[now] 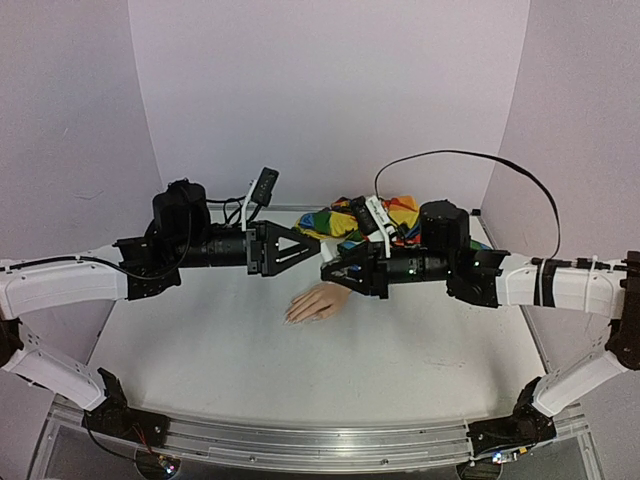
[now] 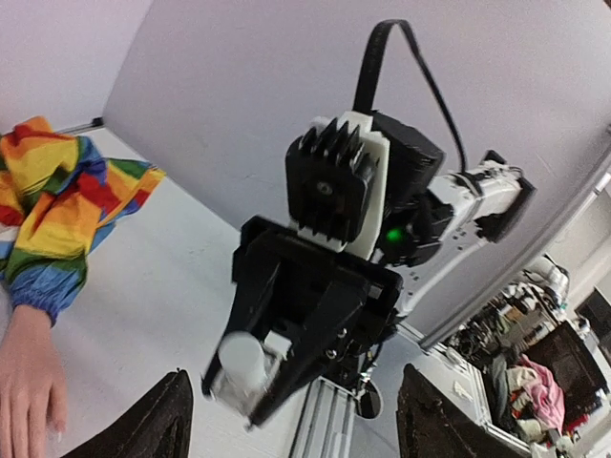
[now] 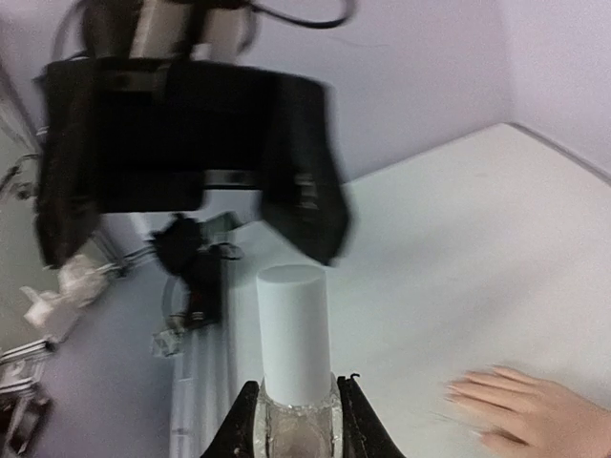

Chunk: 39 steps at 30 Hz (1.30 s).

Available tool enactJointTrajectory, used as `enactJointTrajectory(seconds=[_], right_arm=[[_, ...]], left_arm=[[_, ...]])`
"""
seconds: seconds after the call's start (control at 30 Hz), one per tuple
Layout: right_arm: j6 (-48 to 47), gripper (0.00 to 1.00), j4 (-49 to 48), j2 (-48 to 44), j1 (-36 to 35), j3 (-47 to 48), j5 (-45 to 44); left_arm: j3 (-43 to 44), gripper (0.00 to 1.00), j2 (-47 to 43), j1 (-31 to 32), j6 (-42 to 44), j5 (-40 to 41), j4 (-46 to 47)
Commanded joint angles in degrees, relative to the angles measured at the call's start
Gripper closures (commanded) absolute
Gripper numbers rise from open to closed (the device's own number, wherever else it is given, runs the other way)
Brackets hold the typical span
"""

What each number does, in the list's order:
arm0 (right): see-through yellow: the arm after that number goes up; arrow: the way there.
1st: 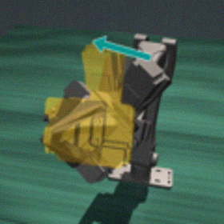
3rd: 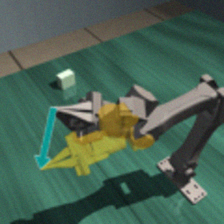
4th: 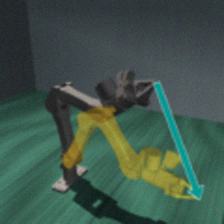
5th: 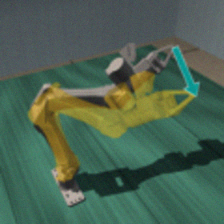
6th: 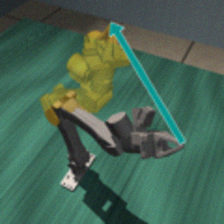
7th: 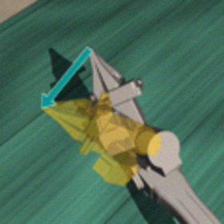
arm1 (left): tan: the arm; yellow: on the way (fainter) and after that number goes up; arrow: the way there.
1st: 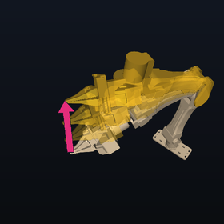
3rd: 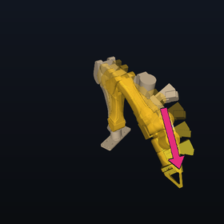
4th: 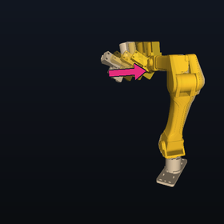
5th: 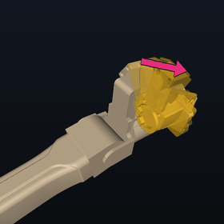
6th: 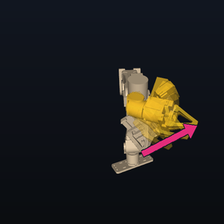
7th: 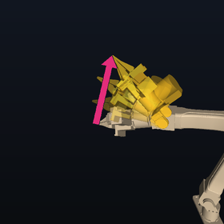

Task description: Paint the nails

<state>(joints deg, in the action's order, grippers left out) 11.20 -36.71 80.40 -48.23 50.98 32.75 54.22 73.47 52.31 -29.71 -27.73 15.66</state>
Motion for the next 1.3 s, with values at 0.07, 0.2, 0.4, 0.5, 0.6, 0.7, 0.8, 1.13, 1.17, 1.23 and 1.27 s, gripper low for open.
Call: enactJointTrajectory(seconds=[0.07,0.2,0.4,0.5,0.6,0.7,0.8,1.13,1.17,1.23,1.27], right_arm=[[9.6,1.0,-14.8,-0.7,-0.8,1.2,27.9],[10.7,1.0,-16.3,-0.5,-0.8,1.7,27.5],[12.4,1.0,-19.0,-1.2,-0.8,1.3,25.7],[12.8,1.0,-20.0,-2.1,-0.8,0.7,24.4],[13.0,1.0,-20.2,-2.4,-0.8,0.2,23.7],[13.1,1.0,-20.2,-2.1,-0.8,-0.2,23.3],[12.7,1.0,-20.2,-2.4,-0.7,-0.8,21.2],[-8.1,1.0,-6.6,-4.0,-16.3,-2.9,-81.8],[-9.7,1.0,-7.1,-2.4,-16.4,-2.2,-85.0],[-10.7,1.0,-6.9,-0.1,-16.4,0.2,-83.3],[-10.7,1.0,-6.7,0.4,-16.5,1.2,-79.7]], left_arm=[[8.0,0.26,3.9,0.0,-0.6,-17.4,9.1],[10.4,0.4,6.7,1.2,-2.2,-23.8,12.1],[9.7,0.42,6.8,3.1,0.4,-25.7,12.4],[9.1,0.49,6.9,3.3,0.7,-25.1,12.5],[8.3,0.65,6.4,3.3,1.1,-22.4,12.4],[7.2,0.77,5.5,3.3,2.1,-18.7,12.4],[6.5,0.93,5.1,3.4,2.5,-15.4,12.2],[0.8,1.0,-0.1,3.5,2.3,11.5,4.1],[0.2,1.0,-0.5,3.5,1.8,14.1,3.4],[0.3,1.0,-0.6,3.5,1.1,16.6,1.7],[0.6,1.0,-0.3,3.5,0.9,16.4,1.2]])
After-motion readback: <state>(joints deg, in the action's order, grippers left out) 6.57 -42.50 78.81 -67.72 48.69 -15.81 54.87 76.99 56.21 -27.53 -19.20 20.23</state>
